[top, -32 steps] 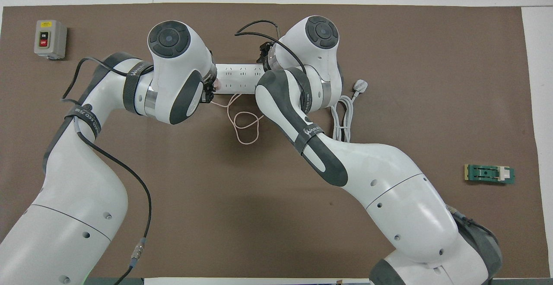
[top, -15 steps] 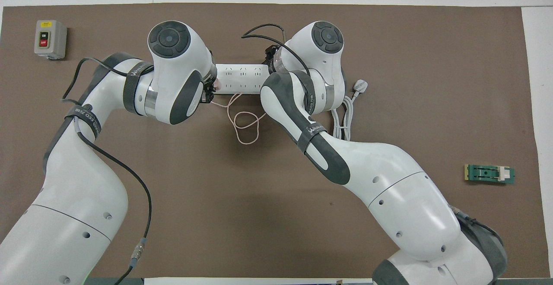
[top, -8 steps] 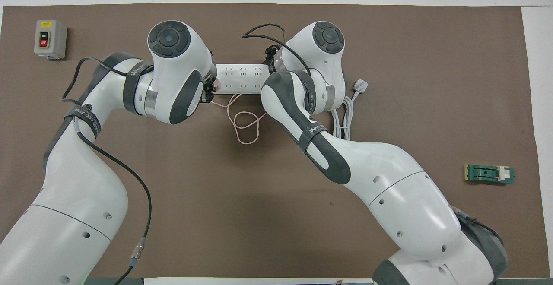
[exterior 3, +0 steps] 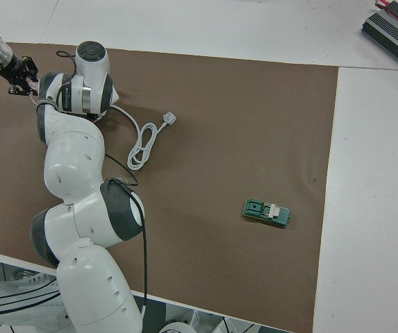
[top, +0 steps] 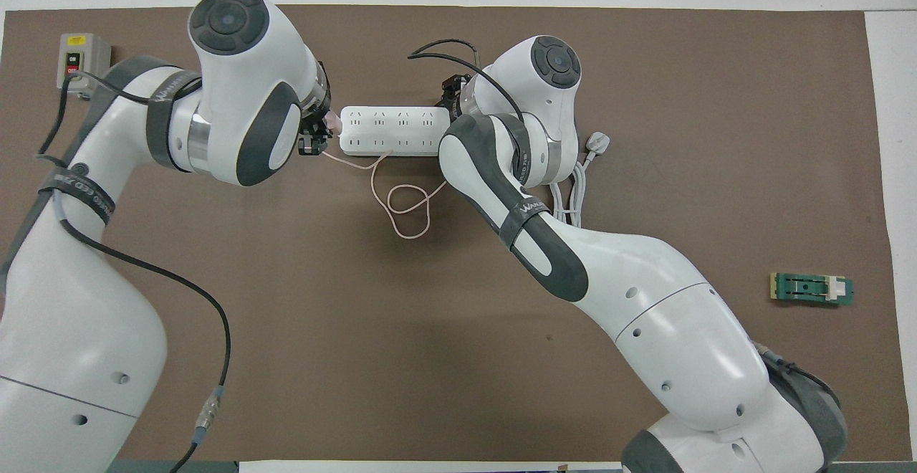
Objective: Unplug charger and place it aside
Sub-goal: 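Carry the pink charger with the left gripper toward the switch box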
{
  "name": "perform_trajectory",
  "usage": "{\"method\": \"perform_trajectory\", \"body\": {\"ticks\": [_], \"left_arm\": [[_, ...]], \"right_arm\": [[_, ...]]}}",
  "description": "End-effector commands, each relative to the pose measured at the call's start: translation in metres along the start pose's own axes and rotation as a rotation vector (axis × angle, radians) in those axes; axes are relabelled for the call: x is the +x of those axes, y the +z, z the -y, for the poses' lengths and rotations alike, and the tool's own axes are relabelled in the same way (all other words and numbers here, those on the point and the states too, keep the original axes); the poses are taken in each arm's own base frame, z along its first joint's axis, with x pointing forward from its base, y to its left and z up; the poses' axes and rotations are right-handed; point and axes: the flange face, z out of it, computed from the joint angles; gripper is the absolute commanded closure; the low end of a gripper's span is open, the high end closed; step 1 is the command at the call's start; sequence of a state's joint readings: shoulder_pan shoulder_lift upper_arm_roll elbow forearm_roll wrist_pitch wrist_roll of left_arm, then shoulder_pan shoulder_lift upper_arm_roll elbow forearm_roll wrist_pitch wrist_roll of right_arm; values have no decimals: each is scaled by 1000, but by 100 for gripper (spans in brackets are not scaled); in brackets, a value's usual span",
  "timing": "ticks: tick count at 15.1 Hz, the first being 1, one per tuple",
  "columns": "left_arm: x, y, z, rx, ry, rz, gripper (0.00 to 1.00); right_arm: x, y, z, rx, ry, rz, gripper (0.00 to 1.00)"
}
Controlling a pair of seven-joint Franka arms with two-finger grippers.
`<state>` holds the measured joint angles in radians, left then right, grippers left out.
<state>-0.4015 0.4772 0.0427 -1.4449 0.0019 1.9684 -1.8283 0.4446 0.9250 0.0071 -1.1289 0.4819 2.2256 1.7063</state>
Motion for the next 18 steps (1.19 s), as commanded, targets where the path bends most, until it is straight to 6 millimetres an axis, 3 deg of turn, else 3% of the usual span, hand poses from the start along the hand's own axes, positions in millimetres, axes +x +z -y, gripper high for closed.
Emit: {"method": "perform_trajectory", "body": {"ticks": [1, 3, 4, 5, 6, 7, 10, 12, 14, 16, 18], "left_arm": [[34, -39, 14, 45, 61, 26, 100], [70, -57, 23, 83, 135, 28, 100], [98, -67, 28, 98, 169, 36, 100], [127, -75, 34, 109, 216, 53, 100], [158, -81, 41, 125, 271, 65, 100], [192, -87, 46, 134, 320, 76, 100], [283, -85, 61, 130, 443, 103, 100], [294, -63, 72, 57, 476, 74, 100], [290, -19, 97, -6, 485, 43, 100], [283, -5, 108, -37, 503, 28, 100], [279, -6, 106, -35, 510, 28, 0]], "right_arm": [[19, 6, -4, 5, -10, -7, 49], [17, 7, -5, 4, -12, -5, 49], [18, 7, -4, 4, -12, -7, 47], [18, 7, -4, 6, -12, -6, 40], [17, 7, -4, 5, -12, -6, 12], [18, 7, -4, 5, -10, -7, 0], [13, -4, -2, 15, -12, -1, 0], [8, -21, 0, 23, -16, 4, 0], [6, -39, 3, 28, -17, 2, 0], [11, -74, 8, 23, -12, 2, 0], [14, -108, 9, 5, -26, -9, 0]]}}
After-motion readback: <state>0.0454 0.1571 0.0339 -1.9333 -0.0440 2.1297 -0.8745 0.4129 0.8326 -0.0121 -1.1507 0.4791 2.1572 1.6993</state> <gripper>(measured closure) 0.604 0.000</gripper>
